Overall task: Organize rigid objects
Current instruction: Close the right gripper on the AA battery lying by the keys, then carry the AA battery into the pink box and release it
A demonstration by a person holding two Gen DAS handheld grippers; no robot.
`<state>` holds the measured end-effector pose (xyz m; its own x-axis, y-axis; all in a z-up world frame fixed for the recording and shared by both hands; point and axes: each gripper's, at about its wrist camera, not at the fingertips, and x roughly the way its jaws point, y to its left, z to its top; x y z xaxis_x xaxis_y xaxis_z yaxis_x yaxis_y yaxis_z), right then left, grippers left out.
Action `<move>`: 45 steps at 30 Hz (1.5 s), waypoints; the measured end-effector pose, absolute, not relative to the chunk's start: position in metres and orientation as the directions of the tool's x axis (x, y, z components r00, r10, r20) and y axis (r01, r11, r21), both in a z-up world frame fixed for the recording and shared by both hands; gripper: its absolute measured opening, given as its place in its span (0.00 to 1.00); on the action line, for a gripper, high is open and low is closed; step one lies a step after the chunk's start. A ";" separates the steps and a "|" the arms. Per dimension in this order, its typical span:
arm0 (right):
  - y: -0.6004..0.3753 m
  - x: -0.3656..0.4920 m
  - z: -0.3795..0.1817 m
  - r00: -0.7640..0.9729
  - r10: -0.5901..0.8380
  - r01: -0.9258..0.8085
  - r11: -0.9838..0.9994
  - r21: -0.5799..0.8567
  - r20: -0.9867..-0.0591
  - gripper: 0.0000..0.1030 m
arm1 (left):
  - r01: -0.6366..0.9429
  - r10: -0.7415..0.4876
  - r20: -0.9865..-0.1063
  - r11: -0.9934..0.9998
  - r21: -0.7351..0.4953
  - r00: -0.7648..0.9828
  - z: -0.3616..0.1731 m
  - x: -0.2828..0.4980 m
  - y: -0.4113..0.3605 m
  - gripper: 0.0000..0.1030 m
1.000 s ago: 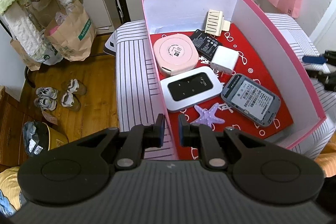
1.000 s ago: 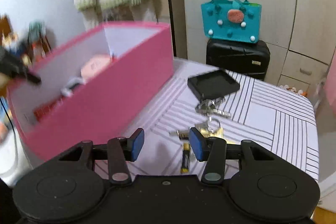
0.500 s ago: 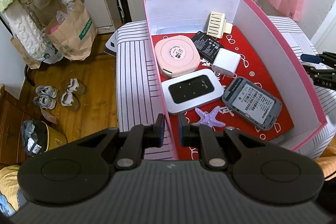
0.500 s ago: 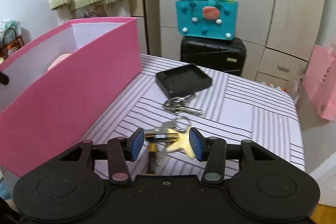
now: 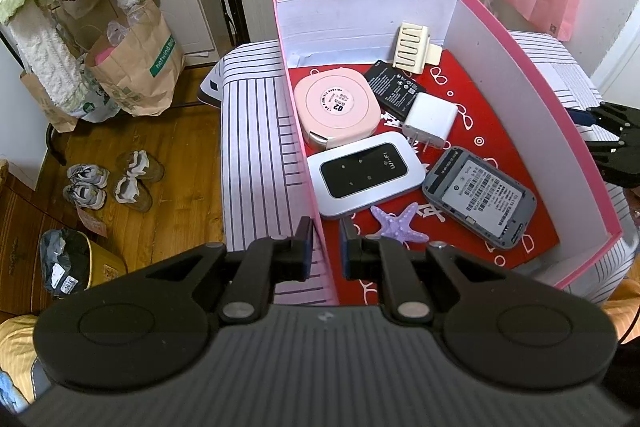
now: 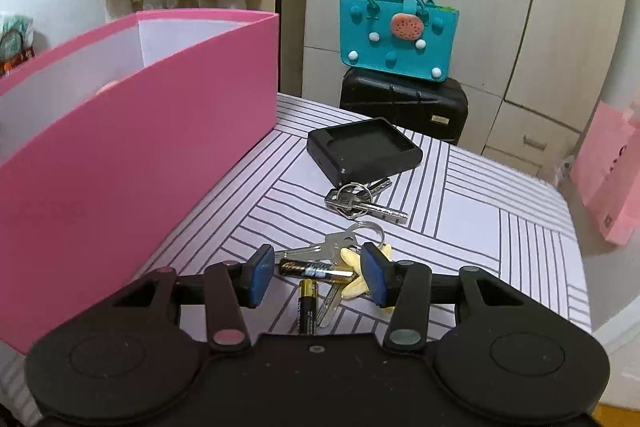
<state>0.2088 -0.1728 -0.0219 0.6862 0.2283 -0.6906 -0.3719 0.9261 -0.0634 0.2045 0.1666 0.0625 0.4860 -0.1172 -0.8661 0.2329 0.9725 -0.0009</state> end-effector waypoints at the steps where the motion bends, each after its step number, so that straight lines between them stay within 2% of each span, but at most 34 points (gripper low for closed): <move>1: -0.171 0.208 -0.023 0.689 0.222 -0.374 0.924 -0.076 -0.690 0.54 | 0.233 -0.117 -0.866 0.972 -0.001 0.487 0.063 0.205 0.166 0.12; 4: -0.166 0.205 -0.024 0.699 0.209 -0.371 0.923 -0.097 -0.683 0.58 | 0.234 -0.118 -0.866 0.972 -0.001 0.486 0.062 0.204 0.167 0.12; 11: -0.164 0.197 -0.020 0.709 0.200 -0.324 0.944 -0.060 -0.676 0.57 | 0.235 -0.119 -0.865 0.972 -0.002 0.487 0.063 0.205 0.166 0.12; 18: -0.163 0.203 -0.024 0.700 0.203 -0.317 0.947 -0.043 -0.685 0.55 | 0.235 -0.122 -0.864 0.972 -0.004 0.489 0.063 0.204 0.165 0.12; 23: -0.159 0.205 -0.029 0.697 0.211 -0.325 0.945 -0.039 -0.686 0.46 | 0.236 -0.121 -0.864 0.972 -0.002 0.490 0.063 0.204 0.165 0.12; 38: -0.165 0.205 -0.026 0.700 0.227 -0.311 0.951 -0.003 -0.677 0.46 | 0.238 -0.123 -0.862 0.971 -0.003 0.491 0.063 0.203 0.166 0.12; 45: -0.171 0.200 0.005 0.719 0.274 -0.326 0.945 0.039 -0.639 0.46 | 0.243 -0.129 -0.857 0.970 -0.005 0.498 0.064 0.201 0.167 0.12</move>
